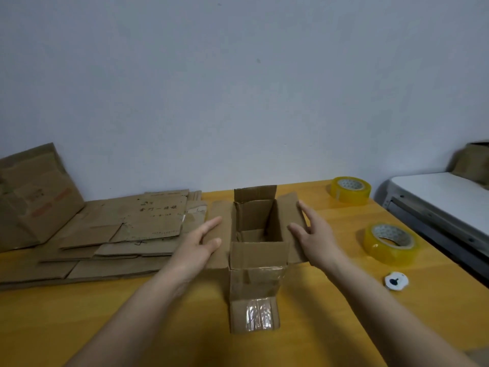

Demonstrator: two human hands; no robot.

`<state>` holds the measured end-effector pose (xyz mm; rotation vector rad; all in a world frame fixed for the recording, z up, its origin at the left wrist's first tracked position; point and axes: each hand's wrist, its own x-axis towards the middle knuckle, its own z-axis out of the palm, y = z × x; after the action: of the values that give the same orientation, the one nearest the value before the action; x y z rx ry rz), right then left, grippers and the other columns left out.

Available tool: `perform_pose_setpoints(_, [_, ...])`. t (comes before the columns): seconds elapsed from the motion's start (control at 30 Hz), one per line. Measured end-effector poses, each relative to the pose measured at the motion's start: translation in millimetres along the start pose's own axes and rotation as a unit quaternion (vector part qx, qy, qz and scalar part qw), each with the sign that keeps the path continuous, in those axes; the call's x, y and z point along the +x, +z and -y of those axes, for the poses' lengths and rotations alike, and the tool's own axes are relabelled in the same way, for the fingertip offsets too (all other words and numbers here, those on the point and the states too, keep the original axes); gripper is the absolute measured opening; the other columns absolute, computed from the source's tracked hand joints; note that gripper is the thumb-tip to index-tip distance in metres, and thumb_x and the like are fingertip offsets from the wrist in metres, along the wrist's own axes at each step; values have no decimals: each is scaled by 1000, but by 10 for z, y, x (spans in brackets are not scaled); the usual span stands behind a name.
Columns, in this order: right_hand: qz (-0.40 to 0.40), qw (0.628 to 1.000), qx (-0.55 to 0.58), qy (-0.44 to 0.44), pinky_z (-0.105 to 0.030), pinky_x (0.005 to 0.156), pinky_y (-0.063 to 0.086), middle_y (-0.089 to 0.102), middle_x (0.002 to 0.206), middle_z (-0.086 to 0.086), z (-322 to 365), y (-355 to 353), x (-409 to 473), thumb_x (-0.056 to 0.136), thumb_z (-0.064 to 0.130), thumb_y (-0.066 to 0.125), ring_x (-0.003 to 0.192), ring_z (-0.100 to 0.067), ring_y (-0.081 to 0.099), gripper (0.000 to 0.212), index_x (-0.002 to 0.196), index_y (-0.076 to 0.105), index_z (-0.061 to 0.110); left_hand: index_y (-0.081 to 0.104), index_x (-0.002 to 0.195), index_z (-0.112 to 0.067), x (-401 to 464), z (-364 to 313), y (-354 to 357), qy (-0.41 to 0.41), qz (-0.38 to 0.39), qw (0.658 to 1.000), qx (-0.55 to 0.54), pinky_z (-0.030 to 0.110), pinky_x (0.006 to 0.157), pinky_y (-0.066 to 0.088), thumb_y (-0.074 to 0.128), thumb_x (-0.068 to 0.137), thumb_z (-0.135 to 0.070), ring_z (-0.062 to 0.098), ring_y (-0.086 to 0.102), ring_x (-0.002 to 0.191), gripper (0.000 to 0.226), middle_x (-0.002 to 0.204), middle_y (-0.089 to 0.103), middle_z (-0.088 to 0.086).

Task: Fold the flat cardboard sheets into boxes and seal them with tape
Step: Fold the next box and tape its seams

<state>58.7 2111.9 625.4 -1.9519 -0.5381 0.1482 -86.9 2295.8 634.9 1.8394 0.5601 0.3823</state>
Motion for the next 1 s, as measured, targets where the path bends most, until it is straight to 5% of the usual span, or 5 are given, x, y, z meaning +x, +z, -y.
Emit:
perform_pose_setpoints(0.13, [-21, 999, -37, -29, -45, 103, 45, 40, 147, 1, -10, 91, -16, 99, 22, 48, 130, -23, 43, 55, 149, 27, 30, 26, 148, -37, 21, 7, -15, 228, -70, 914, 328, 35, 117, 20, 63, 87, -9, 13, 22, 139, 77, 148, 26, -8])
perform_pose_setpoints(0.4, [-42, 999, -24, 17, -50, 107, 40, 35, 152, -4, -49, 185, 96, 97, 21, 52, 135, -27, 38, 64, 152, 18, 27, 8, 153, -28, 183, 18, 244, 133, 9, 925, 356, 40, 121, 6, 51, 98, -22, 13, -3, 148, 70, 161, -1, -8])
perform_pose_setpoints(0.57, [-70, 996, 33, 54, -45, 90, 53, 50, 135, -13, 27, 55, 229, 93, 28, 59, 116, -29, 54, 63, 147, 29, 14, 14, 152, -27, 451, -51, 172, -54, -76, 995, 34, 49, 108, 39, 83, 71, -39, 33, 45, 130, 107, 150, 36, 10])
perform_pose_setpoints(0.73, [-4, 993, 104, 63, -15, 46, 47, 65, 97, -6, -22, 47, 156, 87, 26, 68, 80, -17, 65, 40, 121, 53, 10, 53, 130, -23, 479, 221, 59, -186, 124, 922, -317, 69, 98, 35, 89, 46, -57, 40, 55, 117, 98, 122, 65, 15])
perform_pose_setpoints(1.0, [98, 972, 187, 102, -23, 53, 51, 65, 102, -9, -64, 96, 82, 95, 18, 57, 82, -21, 67, 25, 119, 51, 18, 67, 101, -13, 664, 454, 390, -244, 66, 918, -305, 36, 66, 55, 66, 69, -54, 27, 73, 79, 52, 90, 75, 12])
